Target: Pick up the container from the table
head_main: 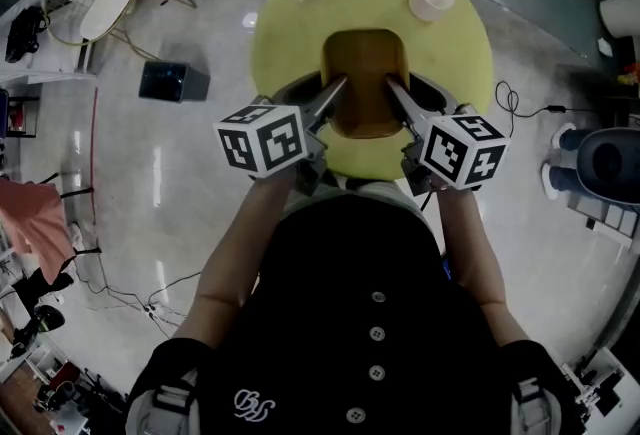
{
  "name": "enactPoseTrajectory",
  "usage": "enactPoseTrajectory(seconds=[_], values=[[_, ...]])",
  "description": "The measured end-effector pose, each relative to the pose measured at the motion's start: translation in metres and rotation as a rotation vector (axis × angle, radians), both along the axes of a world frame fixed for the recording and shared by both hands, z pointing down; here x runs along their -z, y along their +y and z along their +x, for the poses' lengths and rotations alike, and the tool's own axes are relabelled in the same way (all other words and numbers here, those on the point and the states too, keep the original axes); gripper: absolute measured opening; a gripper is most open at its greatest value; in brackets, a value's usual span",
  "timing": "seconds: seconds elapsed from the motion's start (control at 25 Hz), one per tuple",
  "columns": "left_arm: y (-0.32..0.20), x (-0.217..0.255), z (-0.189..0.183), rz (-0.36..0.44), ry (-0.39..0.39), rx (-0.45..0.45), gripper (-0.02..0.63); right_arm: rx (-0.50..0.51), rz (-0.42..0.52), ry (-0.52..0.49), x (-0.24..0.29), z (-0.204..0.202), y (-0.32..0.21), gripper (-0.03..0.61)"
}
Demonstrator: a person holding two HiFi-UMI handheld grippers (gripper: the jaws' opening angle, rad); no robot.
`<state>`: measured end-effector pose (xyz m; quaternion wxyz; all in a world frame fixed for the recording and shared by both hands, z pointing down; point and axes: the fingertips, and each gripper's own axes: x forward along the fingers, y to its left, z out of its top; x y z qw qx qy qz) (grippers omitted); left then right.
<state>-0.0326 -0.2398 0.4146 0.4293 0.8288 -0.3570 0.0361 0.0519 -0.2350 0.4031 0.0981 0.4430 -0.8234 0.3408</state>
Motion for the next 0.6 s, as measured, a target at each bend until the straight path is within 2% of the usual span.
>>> enactPoseTrajectory(seconds=[0.24,0.6], values=[[0.0,0.011,0.001,0.041,-0.004,-0.017,0.135,-0.013,0.014,-0.015,0.008,0.001,0.001,0.097],[0.003,0.014,-0.002,0.061,0.011,0.019,0.135,-0.009,0.016,-0.04,0.007,0.0,0.005,0.095]])
